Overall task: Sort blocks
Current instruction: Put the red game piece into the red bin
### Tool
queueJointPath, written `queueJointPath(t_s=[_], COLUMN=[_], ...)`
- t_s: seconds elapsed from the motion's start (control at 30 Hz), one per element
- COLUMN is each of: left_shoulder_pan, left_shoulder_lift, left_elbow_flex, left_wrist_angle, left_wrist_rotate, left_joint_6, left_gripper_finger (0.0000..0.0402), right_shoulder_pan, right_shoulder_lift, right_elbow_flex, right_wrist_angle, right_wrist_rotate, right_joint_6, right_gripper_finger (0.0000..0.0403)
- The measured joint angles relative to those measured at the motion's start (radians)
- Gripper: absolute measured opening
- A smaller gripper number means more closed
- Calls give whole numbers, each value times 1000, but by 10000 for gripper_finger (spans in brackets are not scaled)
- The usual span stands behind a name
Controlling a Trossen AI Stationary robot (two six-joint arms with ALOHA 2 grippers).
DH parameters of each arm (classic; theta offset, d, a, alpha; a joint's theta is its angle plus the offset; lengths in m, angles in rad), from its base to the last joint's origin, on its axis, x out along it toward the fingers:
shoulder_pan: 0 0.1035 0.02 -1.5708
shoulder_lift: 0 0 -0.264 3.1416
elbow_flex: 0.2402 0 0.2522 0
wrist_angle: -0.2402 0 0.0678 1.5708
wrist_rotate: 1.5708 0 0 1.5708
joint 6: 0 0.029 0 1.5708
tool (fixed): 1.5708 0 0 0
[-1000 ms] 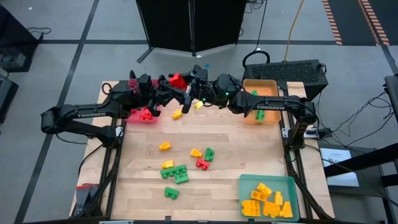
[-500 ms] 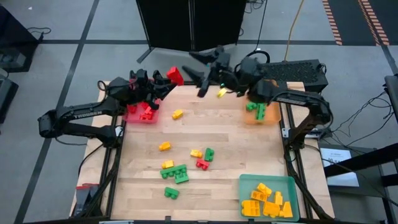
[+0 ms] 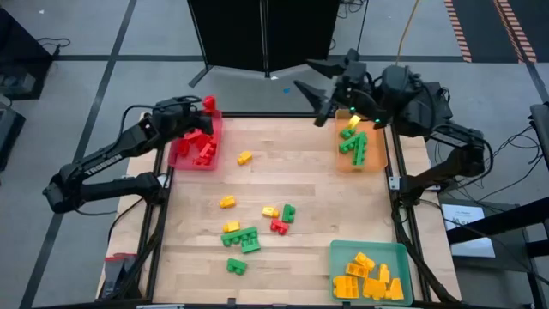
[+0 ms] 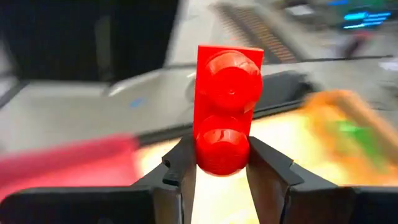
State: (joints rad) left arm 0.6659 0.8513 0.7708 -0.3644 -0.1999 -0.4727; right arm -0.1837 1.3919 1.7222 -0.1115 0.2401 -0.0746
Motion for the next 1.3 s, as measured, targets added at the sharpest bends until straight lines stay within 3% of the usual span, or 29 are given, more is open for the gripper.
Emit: queueJointPath(t_s=[0.13, 0.33, 0.7, 0.83, 1.03, 1.2, 1.3], left_shoulder_pan=[32, 35, 35, 35, 34, 22, -4], left_shoulder_lift=[23, 85, 225, 284, 313, 268, 206], left_elbow_flex=[-1, -76, -157, -158, -158, -158, -158], left_wrist_angle=[-176, -226, -229, -227, -217, -161, -135], left_wrist_rotate=[-131, -206, -227, -221, -116, 45, 70], left_joint_6=[-78, -128, -203, -194, -108, -66, -67], left_gripper_finger=[114, 114, 117, 154, 237, 305, 326], right_shoulder_pan=[0, 0, 0, 0, 9, 59, 106], right_shoulder_lift=[-26, -29, -24, -24, -24, 21, 92], right_elbow_flex=[0, 0, 0, 0, 0, -3, -24], right_wrist_angle=[-51, -118, -246, -331, -479, -672, -717], right_wrist_rotate=[3, 3, 2, 1, -11, -14, -48], right_joint_6=[6, 6, 10, 24, 39, 50, 74], right_gripper_finger=[283, 283, 283, 283, 283, 283, 283])
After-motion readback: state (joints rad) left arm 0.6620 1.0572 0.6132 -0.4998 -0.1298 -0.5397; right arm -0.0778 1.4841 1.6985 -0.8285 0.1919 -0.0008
